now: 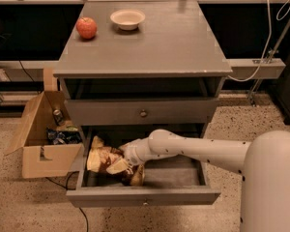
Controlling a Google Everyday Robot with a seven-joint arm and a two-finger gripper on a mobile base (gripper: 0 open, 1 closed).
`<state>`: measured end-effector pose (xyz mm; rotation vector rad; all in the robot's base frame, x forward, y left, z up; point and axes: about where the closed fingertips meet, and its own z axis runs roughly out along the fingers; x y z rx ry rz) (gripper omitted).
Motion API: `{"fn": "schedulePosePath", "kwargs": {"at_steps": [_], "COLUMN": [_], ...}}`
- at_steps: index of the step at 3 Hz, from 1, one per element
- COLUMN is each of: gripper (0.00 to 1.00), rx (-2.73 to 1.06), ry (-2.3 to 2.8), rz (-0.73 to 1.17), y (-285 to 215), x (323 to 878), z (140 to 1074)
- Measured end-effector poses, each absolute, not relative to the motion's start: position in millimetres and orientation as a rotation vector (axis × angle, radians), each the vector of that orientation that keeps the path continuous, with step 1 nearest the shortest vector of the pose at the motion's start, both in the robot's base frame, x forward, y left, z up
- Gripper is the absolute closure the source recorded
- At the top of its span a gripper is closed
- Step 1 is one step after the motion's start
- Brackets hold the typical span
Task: Pick brown chip bag from middle drawer and place on counter
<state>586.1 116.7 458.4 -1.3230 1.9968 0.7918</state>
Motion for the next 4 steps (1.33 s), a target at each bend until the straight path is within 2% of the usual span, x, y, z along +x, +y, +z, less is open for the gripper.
{"fn": "schedulePosePath", "kwargs": {"at_steps": [1,2,3,4], "gripper": [0.50,0.81,1.00,1.00], "rx": [-1.331,-1.328,-1.318,-1.272], "ry": [1.964,1.891,1.827,1.623], "rz": [0.840,0.919,0.948,1.004], "y": [131.5,157.6,164.7,149.5], "x": [580.4,570.3,564.4,541.3], "z": [454.5,460.0,475.0,539.1]}}
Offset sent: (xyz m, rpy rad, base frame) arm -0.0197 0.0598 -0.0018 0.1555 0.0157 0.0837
